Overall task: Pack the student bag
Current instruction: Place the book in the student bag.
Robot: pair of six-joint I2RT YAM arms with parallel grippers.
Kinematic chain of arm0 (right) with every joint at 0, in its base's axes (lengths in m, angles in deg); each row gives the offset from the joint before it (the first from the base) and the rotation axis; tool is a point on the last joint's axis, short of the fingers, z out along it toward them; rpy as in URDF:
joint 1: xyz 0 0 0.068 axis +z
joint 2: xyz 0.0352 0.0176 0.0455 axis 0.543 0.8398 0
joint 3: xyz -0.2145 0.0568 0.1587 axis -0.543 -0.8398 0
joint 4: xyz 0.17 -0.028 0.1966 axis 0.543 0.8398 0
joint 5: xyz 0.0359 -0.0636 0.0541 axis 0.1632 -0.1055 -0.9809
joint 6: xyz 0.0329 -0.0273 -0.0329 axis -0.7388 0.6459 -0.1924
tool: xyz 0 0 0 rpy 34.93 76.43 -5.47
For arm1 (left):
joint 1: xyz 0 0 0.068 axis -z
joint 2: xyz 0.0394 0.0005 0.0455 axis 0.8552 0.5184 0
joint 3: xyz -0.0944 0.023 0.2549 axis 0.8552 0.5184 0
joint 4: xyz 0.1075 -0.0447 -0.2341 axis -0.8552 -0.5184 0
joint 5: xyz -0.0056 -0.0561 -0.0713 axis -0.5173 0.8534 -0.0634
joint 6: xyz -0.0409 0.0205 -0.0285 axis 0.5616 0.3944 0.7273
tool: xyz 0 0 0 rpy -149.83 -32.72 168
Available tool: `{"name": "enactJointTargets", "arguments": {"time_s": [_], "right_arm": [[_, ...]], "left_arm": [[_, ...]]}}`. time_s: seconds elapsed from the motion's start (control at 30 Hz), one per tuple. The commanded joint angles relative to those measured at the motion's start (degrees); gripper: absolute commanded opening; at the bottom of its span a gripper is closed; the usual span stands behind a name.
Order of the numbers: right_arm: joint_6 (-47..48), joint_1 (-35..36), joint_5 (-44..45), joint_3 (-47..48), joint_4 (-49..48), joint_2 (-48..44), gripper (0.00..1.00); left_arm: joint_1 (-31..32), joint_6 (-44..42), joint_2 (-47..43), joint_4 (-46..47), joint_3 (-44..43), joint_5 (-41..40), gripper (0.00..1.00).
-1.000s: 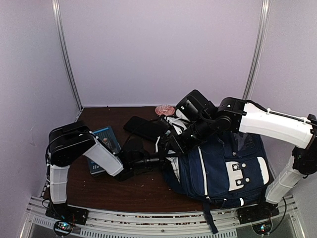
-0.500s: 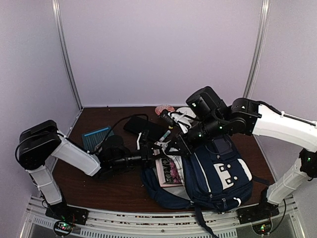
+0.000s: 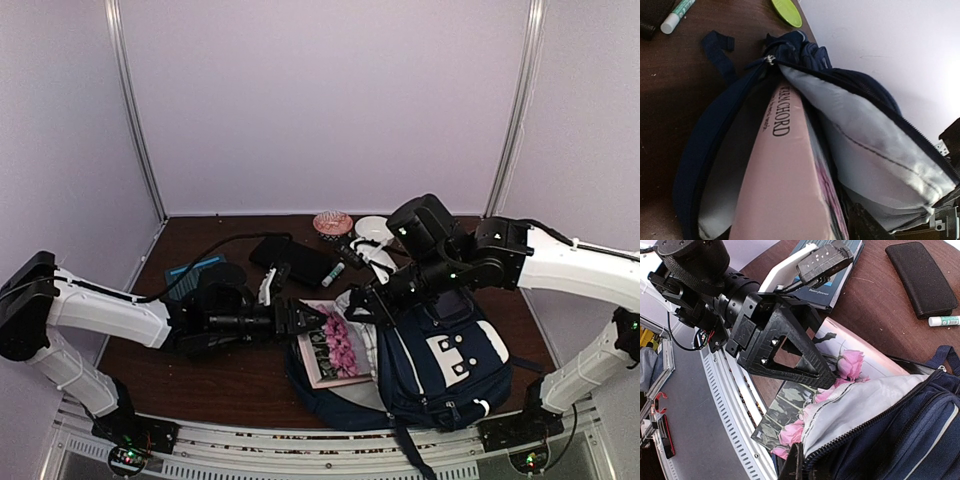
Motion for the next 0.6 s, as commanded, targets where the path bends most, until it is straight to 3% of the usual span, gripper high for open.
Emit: {"name": "enactJointTargets", "arguments": {"time_s": [0.0,0.1,0.33,0.57], "right_arm": [[-1.0,-0.32,1.86,0.07,-3.83,-3.21,0.0],[-1.45,-0.32,1.82,0.09,-4.1,-3.33,0.0],[-2.46,-0.33,0.23,0.93,-5.45,-2.53,0.0],[-2.53,-0.25,1.15,1.13,-5.93,-3.89,0.0]], "left_arm": [[0.28,-6.87,-1.74,-8.58,-2.17,-1.87,0.98],[0.52,-9.67,-0.46,-12.32,-4.34,-0.71,0.98],[3.17,-11.03,5.37,-9.51,-11.17,3.02,0.98],[3.03,-14.17,-2.93,-18.49,-8.0,-5.2,0.98]]}}
